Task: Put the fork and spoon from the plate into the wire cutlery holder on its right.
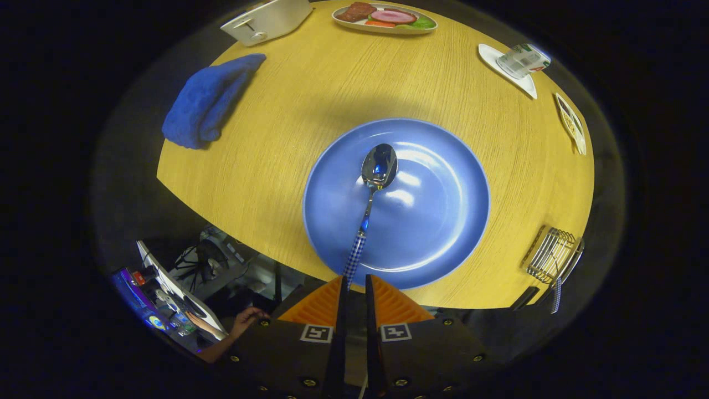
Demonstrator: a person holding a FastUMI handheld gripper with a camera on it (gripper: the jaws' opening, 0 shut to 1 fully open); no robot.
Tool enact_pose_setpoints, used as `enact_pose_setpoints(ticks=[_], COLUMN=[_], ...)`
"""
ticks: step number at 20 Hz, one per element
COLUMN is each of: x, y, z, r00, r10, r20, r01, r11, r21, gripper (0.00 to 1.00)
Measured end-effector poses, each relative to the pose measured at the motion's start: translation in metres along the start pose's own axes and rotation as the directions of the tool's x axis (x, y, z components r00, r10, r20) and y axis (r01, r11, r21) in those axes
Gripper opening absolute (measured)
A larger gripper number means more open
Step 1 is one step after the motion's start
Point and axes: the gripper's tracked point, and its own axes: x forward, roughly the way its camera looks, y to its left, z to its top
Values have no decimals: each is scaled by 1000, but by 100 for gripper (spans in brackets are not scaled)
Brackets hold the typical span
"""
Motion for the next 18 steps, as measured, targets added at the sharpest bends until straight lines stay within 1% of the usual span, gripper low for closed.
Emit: enact_pose_setpoints(ticks=[2,11,18], x=[10,33,46], y=[4,-5,-10], z=[3,14,1], r00=[1000,999,996], r10=[20,10,-17], r20=[-9,-33,-89], r01=[-20,-7,23], r11=[999,996,998], r21=[28,90,64], gripper=[17,17,17])
